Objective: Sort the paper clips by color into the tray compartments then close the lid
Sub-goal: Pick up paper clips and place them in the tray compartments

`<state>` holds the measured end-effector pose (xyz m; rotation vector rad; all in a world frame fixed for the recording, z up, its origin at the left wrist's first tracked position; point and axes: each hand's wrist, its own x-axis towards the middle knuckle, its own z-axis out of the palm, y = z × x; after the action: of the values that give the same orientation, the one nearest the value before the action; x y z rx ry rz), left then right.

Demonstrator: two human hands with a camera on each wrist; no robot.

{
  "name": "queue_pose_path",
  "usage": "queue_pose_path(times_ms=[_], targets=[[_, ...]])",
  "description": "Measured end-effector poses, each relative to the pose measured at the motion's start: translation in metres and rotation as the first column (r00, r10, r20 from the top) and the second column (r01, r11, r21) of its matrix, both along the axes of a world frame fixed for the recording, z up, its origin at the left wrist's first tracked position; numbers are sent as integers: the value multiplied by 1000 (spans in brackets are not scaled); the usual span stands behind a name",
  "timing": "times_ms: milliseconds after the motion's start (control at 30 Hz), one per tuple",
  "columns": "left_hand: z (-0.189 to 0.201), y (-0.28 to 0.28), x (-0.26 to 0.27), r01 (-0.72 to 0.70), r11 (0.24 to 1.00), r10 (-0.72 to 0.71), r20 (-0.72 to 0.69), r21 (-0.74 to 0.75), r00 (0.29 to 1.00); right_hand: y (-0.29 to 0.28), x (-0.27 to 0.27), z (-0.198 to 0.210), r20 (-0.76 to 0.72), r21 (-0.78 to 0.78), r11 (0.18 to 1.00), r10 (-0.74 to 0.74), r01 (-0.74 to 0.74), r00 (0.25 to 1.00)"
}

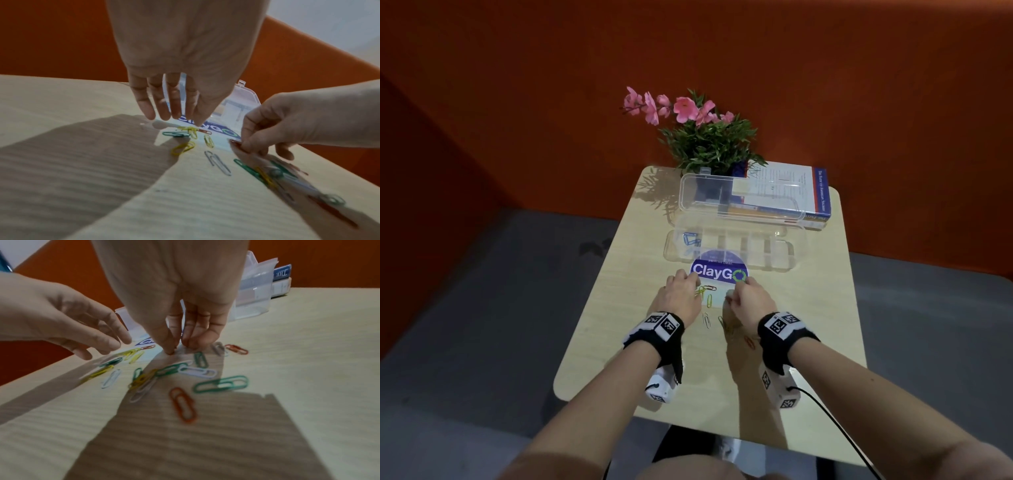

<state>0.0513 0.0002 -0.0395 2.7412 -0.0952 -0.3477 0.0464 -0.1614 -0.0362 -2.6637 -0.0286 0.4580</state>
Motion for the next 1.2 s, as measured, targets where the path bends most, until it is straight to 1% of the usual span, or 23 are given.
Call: queue_pose_path(times_ms=[67, 100, 167, 200, 267, 333, 433, 500, 567, 600, 633, 667, 800, 833, 867, 900, 933, 967, 1000, 1033, 1067, 1133, 1200], targets=[[-1, -1, 0, 51, 998, -50, 15, -33, 999, -7, 0, 3, -8, 22, 999, -38, 38, 999], [-1, -3, 1, 80, 996, -79, 23, -50, 997, -10, 0, 4, -16, 67, 995, -78, 79, 997], [0, -9, 5, 138, 989, -136, 35, -57, 990, -16, 1, 6, -42, 185, 958, -215, 220, 976], [1, -12, 8, 165, 985, -164, 28, -44, 986, -19, 2, 8, -72, 249, 920, -294, 302, 953], [3, -19, 14, 215, 977, -215, -3, 12, 977, -23, 2, 10, -161, 375, 817, -408, 438, 899], [6, -24, 19, 254, 963, -253, -27, 89, 967, -27, 1, 13, -271, 499, 686, -457, 529, 847], [11, -31, 24, 289, 937, -284, -50, 198, 957, -35, -3, 17, -466, 670, 384, -448, 635, 763], [13, -35, 26, 317, 912, -313, -58, 259, 948, -40, -9, 21, -582, 704, 208, -380, 679, 719], [14, -38, 27, 339, 889, -337, -61, 308, 940, -44, -16, 26, -672, 693, 29, -334, 720, 661], [15, -40, 28, 352, 877, -351, -64, 328, 934, -47, -19, 26, -703, 678, -40, -327, 734, 631], [15, -40, 29, 365, 866, -364, -70, 343, 929, -50, -21, 24, -726, 659, -85, -331, 747, 603], [15, -41, 29, 379, 856, -378, -74, 352, 923, -52, -23, 24, -741, 643, -105, -333, 758, 583], [16, -41, 30, 414, 843, -425, -48, 344, 904, -60, -25, 14, -771, 591, -140, -388, 794, 505], [15, -40, 30, 417, 848, -428, -42, 327, 903, -62, -24, 11, -756, 586, -104, -428, 804, 495], [16, -39, 30, 414, 859, -421, -42, 302, 906, -65, -23, 8, -700, 590, 9, -494, 807, 517], [17, -39, 31, 399, 877, -404, -40, 266, 914, -67, -21, 6, -590, 582, 202, -562, 788, 580], [18, -38, 32, 370, 904, -372, -32, 213, 928, -68, -20, 3, -454, 538, 415, -591, 734, 667], [20, -38, 32, 318, 938, -318, -22, 134, 948, -67, -20, 1, -331, 454, 599, -574, 659, 749], [23, -38, 32, 253, 967, -253, -14, 40, 967, -66, -21, -1, -248, 357, 732, -524, 580, 815], [26, -38, 30, 191, 980, -191, -5, -54, 982, -64, -22, -2, -206, 267, 821, -462, 504, 862], [29, -38, 28, 142, 981, -143, 3, -136, 990, -62, -24, -3, -187, 211, 874, -404, 438, 896], [35, -39, 18, 103, 966, -106, -3, -236, 994, -58, -28, -2, -185, 155, 916, -340, 369, 922], [36, -42, 4, 114, 950, -138, -64, -291, 988, -54, -29, -1, -159, 122, 930, -326, 346, 932]])
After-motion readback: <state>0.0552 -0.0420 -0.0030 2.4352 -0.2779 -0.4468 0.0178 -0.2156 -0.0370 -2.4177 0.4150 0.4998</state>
